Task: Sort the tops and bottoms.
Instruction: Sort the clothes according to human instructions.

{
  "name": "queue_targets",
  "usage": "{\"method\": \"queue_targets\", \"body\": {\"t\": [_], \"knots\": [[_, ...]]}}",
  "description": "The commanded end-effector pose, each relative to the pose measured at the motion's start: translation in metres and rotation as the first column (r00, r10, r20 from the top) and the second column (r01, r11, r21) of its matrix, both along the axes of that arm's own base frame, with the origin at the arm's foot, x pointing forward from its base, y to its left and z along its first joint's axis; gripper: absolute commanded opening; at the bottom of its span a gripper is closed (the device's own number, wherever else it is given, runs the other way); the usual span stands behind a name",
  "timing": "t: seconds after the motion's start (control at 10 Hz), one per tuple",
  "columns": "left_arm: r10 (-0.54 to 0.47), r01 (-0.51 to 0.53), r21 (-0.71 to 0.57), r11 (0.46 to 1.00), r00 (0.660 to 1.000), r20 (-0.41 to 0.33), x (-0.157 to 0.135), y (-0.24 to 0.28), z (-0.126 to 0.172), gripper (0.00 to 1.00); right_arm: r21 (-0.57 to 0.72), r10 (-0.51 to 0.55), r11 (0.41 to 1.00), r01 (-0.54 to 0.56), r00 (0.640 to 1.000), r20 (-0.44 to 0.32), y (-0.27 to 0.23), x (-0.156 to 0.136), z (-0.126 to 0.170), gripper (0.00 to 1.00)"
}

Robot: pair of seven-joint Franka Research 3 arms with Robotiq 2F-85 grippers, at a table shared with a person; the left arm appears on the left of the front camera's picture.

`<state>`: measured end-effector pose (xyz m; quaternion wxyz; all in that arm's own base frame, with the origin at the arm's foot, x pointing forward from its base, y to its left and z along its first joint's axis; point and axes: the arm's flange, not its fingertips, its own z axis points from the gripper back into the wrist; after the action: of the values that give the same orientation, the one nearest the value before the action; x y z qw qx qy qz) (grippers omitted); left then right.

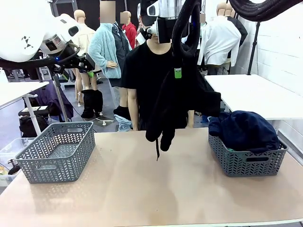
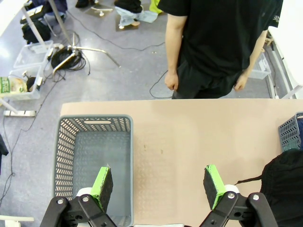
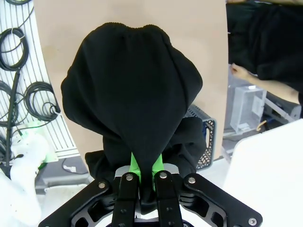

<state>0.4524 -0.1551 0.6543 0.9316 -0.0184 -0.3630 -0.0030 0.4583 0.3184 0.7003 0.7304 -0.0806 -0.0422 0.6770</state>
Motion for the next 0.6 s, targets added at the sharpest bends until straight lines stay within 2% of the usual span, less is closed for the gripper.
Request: {"method": "queue_targets", "body": {"t": [0.0, 0.5], "knots": [[0.024, -0.024, -0.005, 1.000, 1.000, -0.002, -0.0002, -0.0013, 0.0005, 1.00, 0.012, 0.011, 1.000, -0.011, 1.000, 0.013, -0.0022, -0.0005, 0.0027, 0.00], [0.024, -0.024, -0.005, 1.000, 1.000, -0.002, -0.0002, -0.0013, 0.0005, 1.00, 0.012, 0.011, 1.000, -0.011, 1.000, 0.013, -0.0022, -0.0005, 0.0027, 0.00]]}}
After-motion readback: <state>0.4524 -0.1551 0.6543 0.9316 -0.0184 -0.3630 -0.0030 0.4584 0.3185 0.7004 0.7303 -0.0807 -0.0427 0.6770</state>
